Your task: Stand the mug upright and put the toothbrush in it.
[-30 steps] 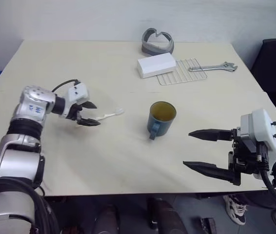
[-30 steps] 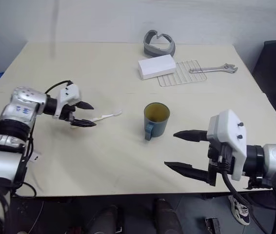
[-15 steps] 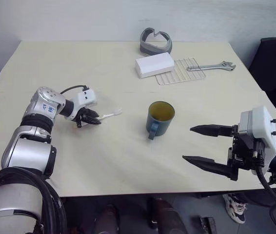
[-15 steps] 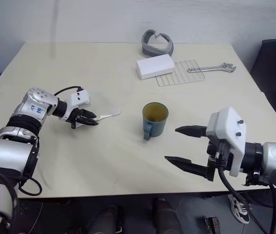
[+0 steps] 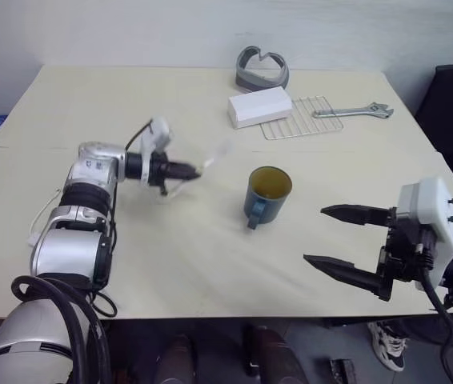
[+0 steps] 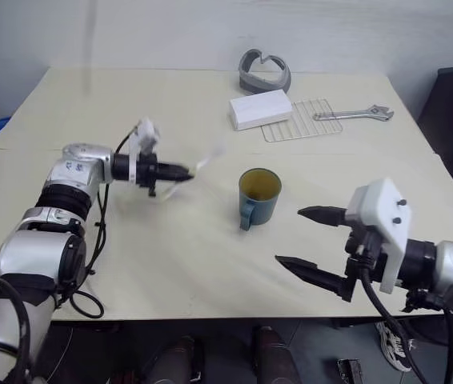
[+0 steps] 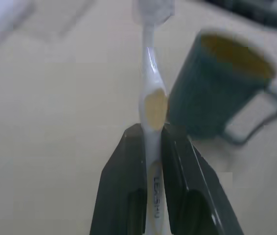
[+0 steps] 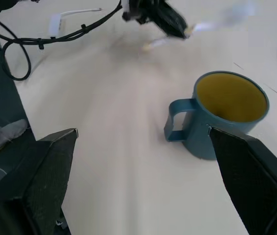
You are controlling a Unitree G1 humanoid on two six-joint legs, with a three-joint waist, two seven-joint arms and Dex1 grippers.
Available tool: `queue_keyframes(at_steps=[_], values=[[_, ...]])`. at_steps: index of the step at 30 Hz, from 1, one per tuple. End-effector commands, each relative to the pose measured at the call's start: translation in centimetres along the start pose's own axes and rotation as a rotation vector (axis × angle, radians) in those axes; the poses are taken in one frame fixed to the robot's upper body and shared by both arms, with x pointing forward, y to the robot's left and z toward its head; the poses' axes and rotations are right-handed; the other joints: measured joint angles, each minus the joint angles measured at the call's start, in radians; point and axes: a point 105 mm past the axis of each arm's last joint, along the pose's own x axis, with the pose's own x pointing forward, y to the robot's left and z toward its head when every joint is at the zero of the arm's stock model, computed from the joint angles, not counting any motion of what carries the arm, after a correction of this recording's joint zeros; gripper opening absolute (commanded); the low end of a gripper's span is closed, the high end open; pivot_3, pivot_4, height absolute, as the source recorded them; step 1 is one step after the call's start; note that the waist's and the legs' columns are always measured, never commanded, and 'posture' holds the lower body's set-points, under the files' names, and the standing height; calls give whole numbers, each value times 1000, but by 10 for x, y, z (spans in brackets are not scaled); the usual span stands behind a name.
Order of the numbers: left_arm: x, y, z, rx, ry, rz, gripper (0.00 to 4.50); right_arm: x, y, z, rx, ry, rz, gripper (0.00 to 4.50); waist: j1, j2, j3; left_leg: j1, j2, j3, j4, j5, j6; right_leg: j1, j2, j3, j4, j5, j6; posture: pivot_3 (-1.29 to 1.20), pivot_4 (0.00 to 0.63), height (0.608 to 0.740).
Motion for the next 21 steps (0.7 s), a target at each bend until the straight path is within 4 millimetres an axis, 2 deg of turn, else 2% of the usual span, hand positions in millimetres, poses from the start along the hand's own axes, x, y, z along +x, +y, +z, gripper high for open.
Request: queue_keyframes(at_steps=[1, 3, 4, 7, 14, 21], values=[[9, -23, 66, 7, -275, -81, 148, -8, -6, 6, -10, -41, -68, 4477, 1, 0, 0, 0, 0, 0, 0, 0, 0, 0, 0, 0, 0, 0, 0, 0, 150, 740], [15, -32, 81, -1, -358, -98, 148, -9, -8, 6, -8, -42, -88, 4477, 2, 0, 0, 1, 0, 0, 0, 0, 0, 0, 0, 0, 1, 0, 0, 0, 150, 740], [24, -38, 89, 2, -409, -104, 148, -10, -10, 6, -7, -46, -101, 4477, 2, 0, 0, 1, 0, 0, 0, 0, 0, 1, 0, 1, 1, 0, 0, 0, 150, 740], [53, -51, 89, -20, -456, -113, 148, -11, -13, 6, -9, -48, -130, 4477, 3, 0, 0, 3, 0, -1, 1, 1, -2, 2, 0, 1, 1, 1, 2, 0, 150, 740], [99, -63, 52, -17, -404, -95, 148, -13, -18, 9, -10, -66, -170, 4477, -1, 0, 0, 5, -2, -1, 1, 2, -1, 3, 1, 5, 0, 2, 3, 0, 150, 740], [119, -71, 8, 32, -270, -96, 148, -16, -22, 13, -14, -82, -202, 4477, 1, 0, 0, 5, -2, -3, 0, 2, -1, 3, 2, 6, 0, 2, 3, 0, 150, 740]])
